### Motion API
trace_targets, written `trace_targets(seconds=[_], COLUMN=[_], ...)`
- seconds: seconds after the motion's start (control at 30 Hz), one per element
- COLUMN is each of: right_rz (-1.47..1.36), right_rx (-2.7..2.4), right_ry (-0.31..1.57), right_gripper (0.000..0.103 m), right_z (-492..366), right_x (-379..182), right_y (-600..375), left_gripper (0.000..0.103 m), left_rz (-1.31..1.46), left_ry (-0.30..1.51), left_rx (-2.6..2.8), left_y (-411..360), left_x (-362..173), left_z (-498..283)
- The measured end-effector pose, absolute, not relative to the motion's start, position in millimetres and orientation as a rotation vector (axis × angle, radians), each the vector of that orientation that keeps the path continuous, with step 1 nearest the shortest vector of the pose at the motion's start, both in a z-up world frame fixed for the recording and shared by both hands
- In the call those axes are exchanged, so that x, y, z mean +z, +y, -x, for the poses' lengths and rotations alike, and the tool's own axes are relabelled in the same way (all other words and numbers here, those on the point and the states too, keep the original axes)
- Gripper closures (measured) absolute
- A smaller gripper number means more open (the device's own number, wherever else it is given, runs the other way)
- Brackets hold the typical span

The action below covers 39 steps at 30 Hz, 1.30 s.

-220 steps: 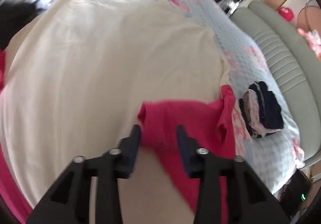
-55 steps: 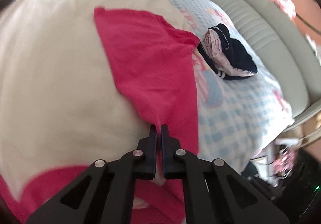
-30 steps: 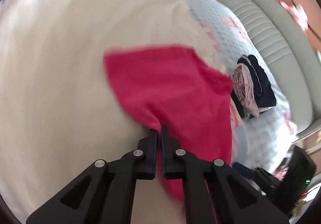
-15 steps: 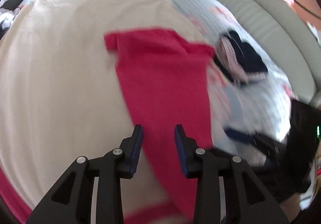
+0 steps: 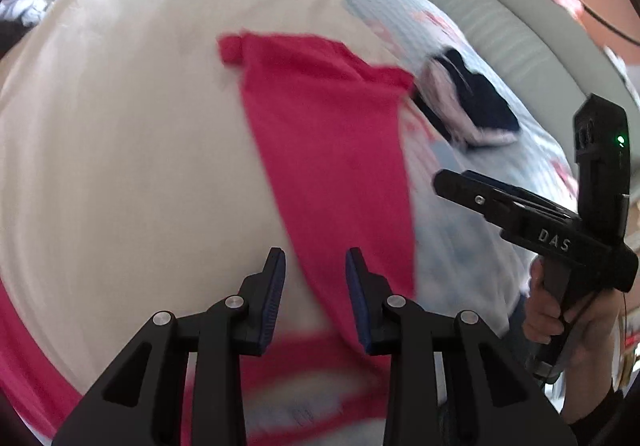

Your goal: Fold clothes

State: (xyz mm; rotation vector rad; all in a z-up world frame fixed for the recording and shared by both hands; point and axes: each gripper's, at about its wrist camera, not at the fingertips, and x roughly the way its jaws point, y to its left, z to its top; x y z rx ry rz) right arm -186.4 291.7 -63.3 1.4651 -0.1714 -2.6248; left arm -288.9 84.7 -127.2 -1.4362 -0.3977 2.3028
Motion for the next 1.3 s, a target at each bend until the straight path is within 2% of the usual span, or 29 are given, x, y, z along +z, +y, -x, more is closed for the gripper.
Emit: trace_targets(seconds=[0.07, 0.1, 0.23, 0.3, 0.37, 0.4, 0.43, 0.53, 0.6, 0.67, 0.7, 0.77, 0.8, 1.03, 1.13, 1.2, 1.23, 1.3], right_rz=[-1.448, -1.437, -1.41, -1.482, -1.548, -1.562, -1.575, -1.616, -1.643, -1.658, -1.63, -1.609, -1.598, -1.469, -1.607, -1.666, -1.687, -1.682], right_rx=[-2.642, -2.66, -2.67, -2.661, -2.653, -2.655, -2.658, -2.665, -2.67, -2.694, -2.758, -2.798, -2.817, -2.683, -2.694, -2.738, -2.758, -2.797], right_ry=[-0.116, -0.093, -0.116, -0.078, -0.043, -0.041, -0.04, -0.035, -0.032, -0.022, -0.007, -0.043, -0.06, -0.153, 0.075, 0.214, 0.273, 0.295], right_gripper=[0.032, 0.032, 0.032, 0.032, 0.037, 0.044, 0.046, 0.048, 0.047, 0.047, 0.046, 0.046, 0.046, 0.041, 0.046, 0.052, 0.052, 0.044], right_z=[218.5, 232.5, 294.6, 331.9, 365.5, 370.1, 374.7, 388.6, 397.8, 405.4, 403.9, 400.4, 398.6, 359.1, 350.9, 346.1, 344.1, 342.3], right_x=[-54.3, -48.8, -38.3, -49.2, -60.1, -65.3, -70.5, -86.1, -96.5, -104.9, -102.5, -99.1, -97.4, -79.6, -96.6, -106.3, -109.7, -108.3], right_y=[291.5, 293.9, 298.7, 301.6, 304.6, 307.1, 309.5, 316.8, 321.6, 326.8, 330.5, 337.2, 340.5, 326.4, 322.2, 324.7, 326.6, 333.8], left_gripper=[0.068, 0.067, 0.065, 0.065, 0.066, 0.074, 0.092, 0.098, 0.098, 0.097, 0.094, 0.069, 0.061, 0.061, 0.061, 0.061, 0.061, 0.061], left_rz=[1.455, 1.458, 1.462, 1.509, 1.587, 1.626, 1.628, 1.536, 1.415, 1.305, 1.338, 1.393, 1.377, 1.292, 1.362, 1.36, 1.358, 1.356], left_ry=[-0.465, -0.563, -0.762, -0.795, -0.73, -0.678, -0.609, -0.495, -0.458, -0.414, -0.362, -0.266, -0.272, -0.299, -0.195, -0.199, -0.201, -0.205], left_rx=[2.314, 2.299, 2.29, 2.285, 2.259, 2.25, 2.268, 2.341, 2.435, 2.517, 2.526, 2.536, 2.518, 2.361, 2.302, 2.302, 2.301, 2.301], left_y=[75.2, 65.1, 45.8, 46.0, 54.2, 58.9, 64.8, 74.8, 76.1, 77.8, 81.3, 87.6, 87.2, 95.4, 120.4, 118.6, 117.7, 115.9], left_x=[-123.8, -122.8, -125.5, -136.3, -150.6, -156.9, -157.0, -140.2, -120.5, -102.9, -105.5, -110.0, -108.8, -103.9, -119.1, -119.0, -118.9, -118.7], left_z=[324.2, 348.2, 420.6, 458.1, 474.4, 481.0, 485.2, 492.9, 494.4, 495.8, 496.0, 494.7, 485.5, 427.0, 415.3, 400.2, 392.7, 377.6])
